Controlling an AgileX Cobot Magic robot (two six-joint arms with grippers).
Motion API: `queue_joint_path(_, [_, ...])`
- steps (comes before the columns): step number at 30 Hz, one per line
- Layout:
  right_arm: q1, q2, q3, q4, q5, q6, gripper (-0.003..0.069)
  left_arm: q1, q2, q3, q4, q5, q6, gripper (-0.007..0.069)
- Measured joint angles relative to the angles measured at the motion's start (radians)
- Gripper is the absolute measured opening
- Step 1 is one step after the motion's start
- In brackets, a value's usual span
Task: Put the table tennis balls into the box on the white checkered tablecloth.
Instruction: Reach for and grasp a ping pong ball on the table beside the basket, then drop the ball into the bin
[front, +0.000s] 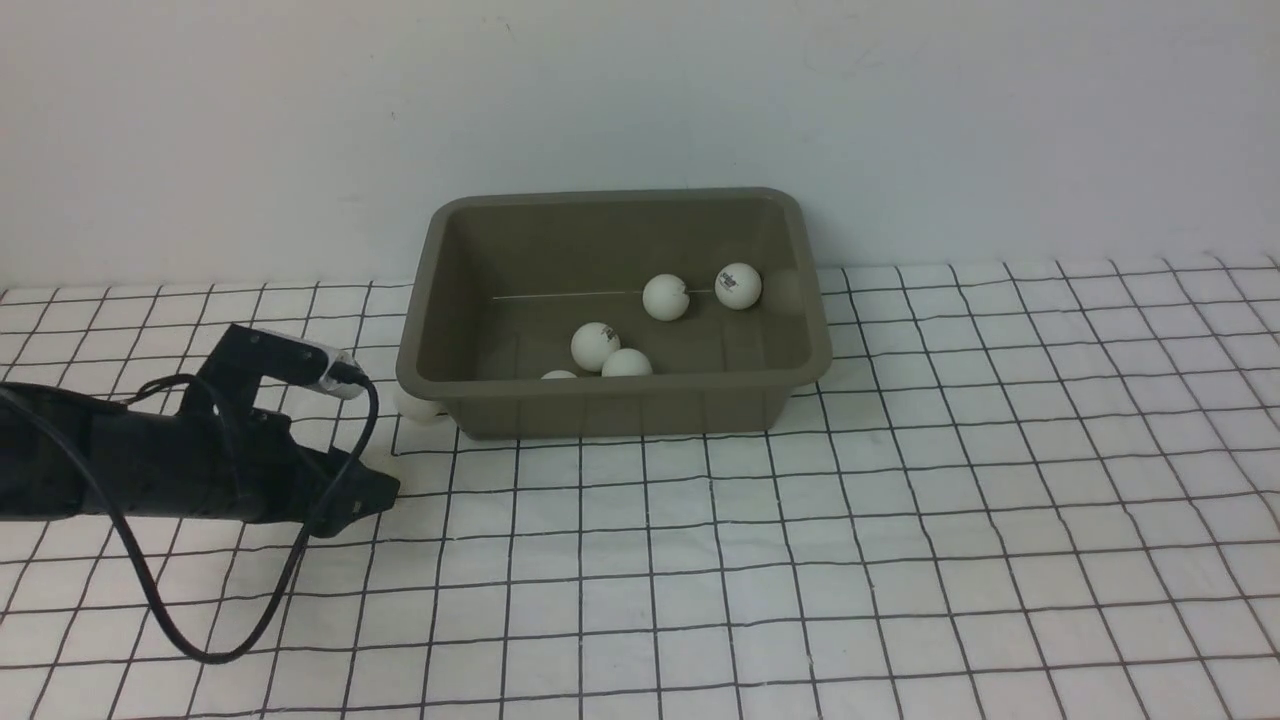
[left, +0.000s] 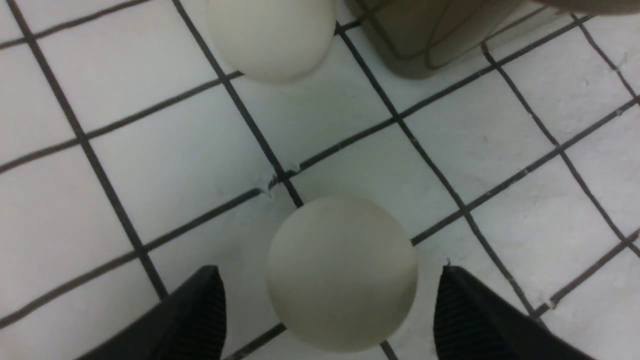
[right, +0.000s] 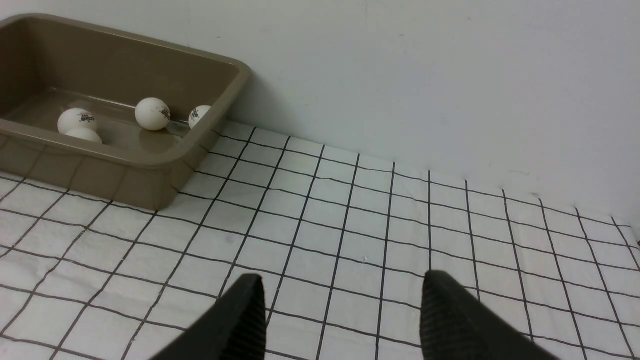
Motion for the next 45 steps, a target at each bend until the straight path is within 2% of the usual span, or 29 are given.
queue_joint_path(5, [0.000,0.000,0.000,0.000,0.000,0.000,0.0388,0.000,0.023,-0.013,-0.033,0.015,0.018,0.0482])
queue_joint_path(7, [0.000,0.000,0.000,0.000,0.000,0.000,0.0388,0.000,0.025,-0.017,-0.042,0.015,0.039,0.0428])
queue_joint_path(8, [0.000,0.000,0.000,0.000,0.000,0.000,0.0388,0.000,0.026,-0.017,-0.045,0.015,0.051,0.0371])
queue_joint_path(11, [0.000,0.000,0.000,0.000,0.000,0.000,0.0388,0.000,0.026,-0.017,-0.046,0.015,0.059,0.0335])
queue_joint_path(15, [0.000,0.000,0.000,0.000,0.000,-0.001,0.0388,0.000,0.004,-0.018,-0.045,0.015,0.060,0.0335])
queue_joint_path(20, [0.000,0.000,0.000,0.000,0.001,-0.001,0.0388,0.000,-0.143,-0.018,-0.049,0.020,0.061,0.0335])
queue_joint_path(23, [0.000,0.000,0.000,0.000,0.001,-0.001,0.0388,0.000,-0.217,-0.032,-0.082,0.091,0.080,0.0335])
queue_joint_path(28, [0.000,0.000,0.000,0.000,0.001,-0.001,0.0388,-0.003,-0.215,-0.090,-0.139,0.220,0.088,0.0335])
queue_joint_path(34, [0.000,0.000,0.000,0.001,0.001,-0.001,0.0388,-0.050,-0.106,-0.245,-0.205,0.233,0.090,0.0335])
queue_joint_path(40, [0.000,0.000,0.000,0.001,0.001,-0.001,0.0388,-0.116,0.006,-0.374,-0.137,0.233,0.085,0.0339])
queue_joint_path(43, [0.000,0.000,0.000,0.001,0.001,-0.001,0.0388,-0.156,0.056,-0.440,-0.021,0.230,0.033,0.0394])
queue_joint_path(44, [0.000,0.000,0.000,0.001,0.001,-0.001,0.0388,-0.156,0.056,-0.440,-0.021,0.230,0.026,0.0400])
queue_joint_path(45, [0.000,0.000,0.000,0.001,0.002,-0.001,0.0388,-0.165,0.062,-0.458,0.030,0.218,-0.032,0.0444])
